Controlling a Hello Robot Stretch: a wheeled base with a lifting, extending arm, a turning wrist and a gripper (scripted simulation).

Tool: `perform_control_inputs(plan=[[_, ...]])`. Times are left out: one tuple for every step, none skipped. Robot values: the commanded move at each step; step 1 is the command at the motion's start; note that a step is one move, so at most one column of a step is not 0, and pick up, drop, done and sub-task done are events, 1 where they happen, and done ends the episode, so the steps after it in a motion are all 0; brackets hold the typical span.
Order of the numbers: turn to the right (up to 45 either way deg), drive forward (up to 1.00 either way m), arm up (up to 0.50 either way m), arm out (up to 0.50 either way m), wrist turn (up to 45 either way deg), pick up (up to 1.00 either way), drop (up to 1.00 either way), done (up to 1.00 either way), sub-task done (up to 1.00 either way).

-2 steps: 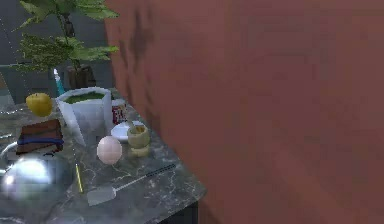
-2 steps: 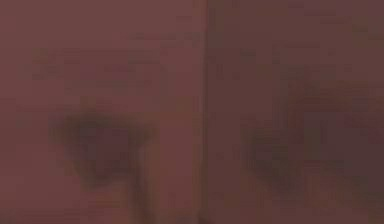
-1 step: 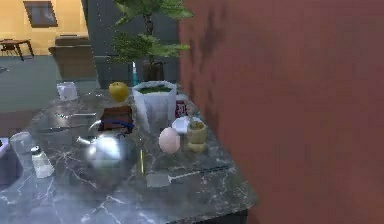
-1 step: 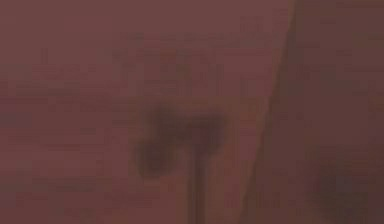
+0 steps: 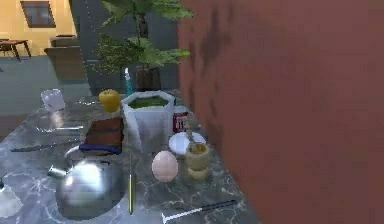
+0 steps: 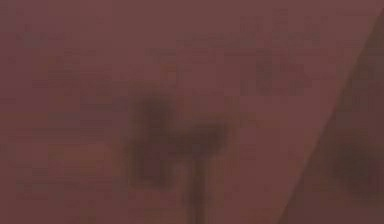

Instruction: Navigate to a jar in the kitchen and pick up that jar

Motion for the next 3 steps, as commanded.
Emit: perform_control_inputs(plan=[[-45.0,0.00,0.00,0.00,0.0,0.00,0.00,0.00,0.00],[-39.0,0.00,0.00,0.00,0.0,0.00,0.00,0.00,0.00],[0.0,0.00,0.50,0.00,0.0,0.00,0.00,0.00,0.00]])
